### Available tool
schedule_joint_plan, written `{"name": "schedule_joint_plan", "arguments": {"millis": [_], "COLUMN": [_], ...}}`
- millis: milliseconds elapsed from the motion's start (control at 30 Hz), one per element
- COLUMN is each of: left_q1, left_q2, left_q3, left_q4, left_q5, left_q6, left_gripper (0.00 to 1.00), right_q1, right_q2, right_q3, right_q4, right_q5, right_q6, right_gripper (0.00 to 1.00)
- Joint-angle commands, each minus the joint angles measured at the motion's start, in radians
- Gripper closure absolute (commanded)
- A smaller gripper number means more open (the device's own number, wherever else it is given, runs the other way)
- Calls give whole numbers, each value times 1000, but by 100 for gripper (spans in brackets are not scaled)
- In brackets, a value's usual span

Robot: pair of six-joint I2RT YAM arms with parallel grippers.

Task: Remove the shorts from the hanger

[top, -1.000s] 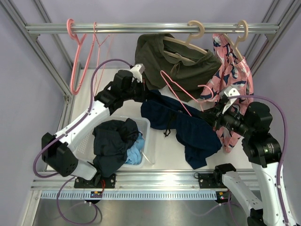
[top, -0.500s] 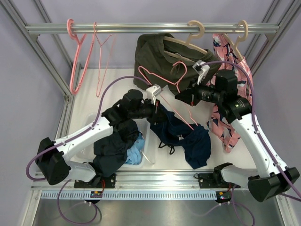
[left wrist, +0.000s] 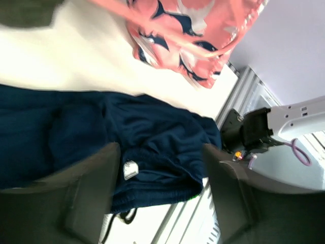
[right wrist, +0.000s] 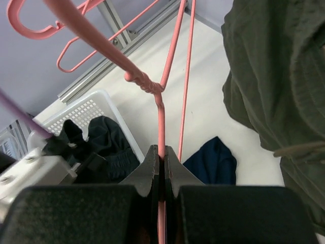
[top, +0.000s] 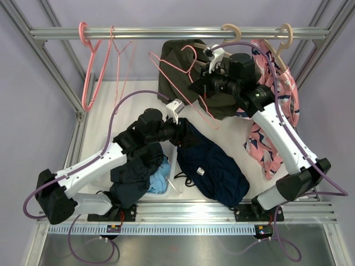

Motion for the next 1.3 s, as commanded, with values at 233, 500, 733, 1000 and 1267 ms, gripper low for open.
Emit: {"name": "schedule_joint_plan", "arguments": {"millis": [233, 500, 733, 1000, 1267], "left_q1": [-1, -1, -1, -1, -1], "left_q2": [-344, -608, -735, -772, -759], "left_q3": [12, -27, -76, -71, -64], "left_q4": [-199, -357, -405, -433, -422], "left_q5": [-317, -485, -553, -578, -570], "left_q6": [62, -10, -81, -102, -93], "left_gripper": [12, 11, 10, 9, 8], "right_q1": [133, 211, 222, 224, 242], "right_q2": [231, 420, 489, 621, 665], "right_q3": [349, 593, 654, 766, 745], "right_q4": [-73, -49, 45, 57, 86], "right_q5": [325, 567, 612, 638, 661], "right_q6": [46, 141, 181, 196, 177], "right_gripper": [100, 100, 100, 100, 100]}}
